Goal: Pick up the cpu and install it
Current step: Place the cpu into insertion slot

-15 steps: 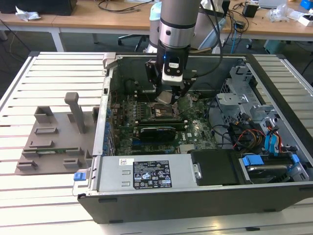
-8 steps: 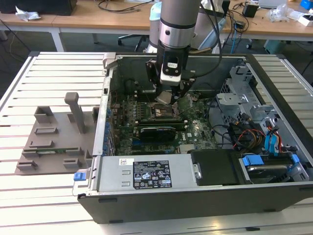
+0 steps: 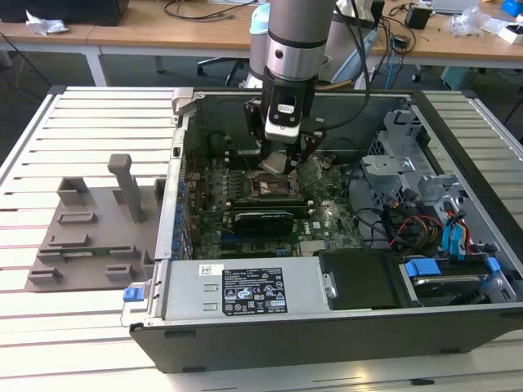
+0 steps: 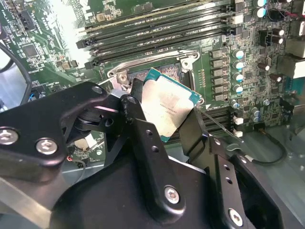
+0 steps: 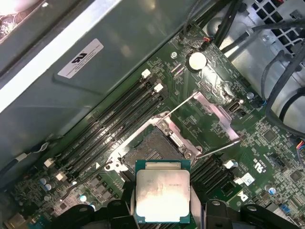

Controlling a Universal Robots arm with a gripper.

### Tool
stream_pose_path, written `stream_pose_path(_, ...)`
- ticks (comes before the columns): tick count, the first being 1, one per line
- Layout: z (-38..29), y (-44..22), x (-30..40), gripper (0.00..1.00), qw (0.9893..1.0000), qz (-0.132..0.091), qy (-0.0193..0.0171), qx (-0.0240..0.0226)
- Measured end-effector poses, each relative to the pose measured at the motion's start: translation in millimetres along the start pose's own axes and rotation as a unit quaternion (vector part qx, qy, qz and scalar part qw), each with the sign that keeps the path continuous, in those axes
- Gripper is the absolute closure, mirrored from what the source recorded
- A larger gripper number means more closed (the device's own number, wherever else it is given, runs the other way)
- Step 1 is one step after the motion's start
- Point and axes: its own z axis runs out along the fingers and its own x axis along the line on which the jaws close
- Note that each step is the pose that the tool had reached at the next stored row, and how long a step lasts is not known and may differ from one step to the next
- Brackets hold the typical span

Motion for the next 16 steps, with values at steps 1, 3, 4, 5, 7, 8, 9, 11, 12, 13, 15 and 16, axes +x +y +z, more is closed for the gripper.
stream_pose_path(1, 0.0, 0.0, 0.0, 0.45, 1.0000, 0.003, 0.0001, 0.0000)
stream_pose_path(3, 0.1, 0.0, 0.0, 0.45, 1.0000, 0.008, 0.0002, -0.0001)
stream_pose_path(4, 0.1, 0.0, 0.0, 0.45, 0.9999, 0.012, 0.0003, -0.0002)
stream_pose_path(5, 0.1, 0.0, 0.0, 0.45, 0.9999, 0.015, 0.0004, -0.0002)
stream_pose_path(7, 0.1, 0.0, 0.0, 0.45, 0.9998, 0.020, 0.0005, -0.0002)
stream_pose_path(8, 0.2, 0.0, 0.0, 0.45, 0.9998, 0.022, 0.0006, -0.0003)
stream_pose_path(9, 0.2, 0.0, 0.0, 0.45, 0.9997, 0.024, 0.0007, -0.0003)
stream_pose_path(11, 0.2, 0.0, 0.0, 0.45, 0.9996, 0.029, 0.0008, -0.0003)
stream_pose_path(12, 0.2, 0.0, 0.0, 0.45, 0.9995, 0.031, 0.0009, -0.0003)
stream_pose_path(13, 0.3, 0.0, 0.0, 0.45, 0.9994, 0.034, 0.0009, -0.0004)
stream_pose_path(15, 0.3, 0.0, 0.0, 0.45, 0.9993, 0.038, 0.0010, -0.0004)
stream_pose_path(16, 0.3, 0.0, 0.0, 0.45, 0.9992, 0.040, 0.0011, -0.0005)
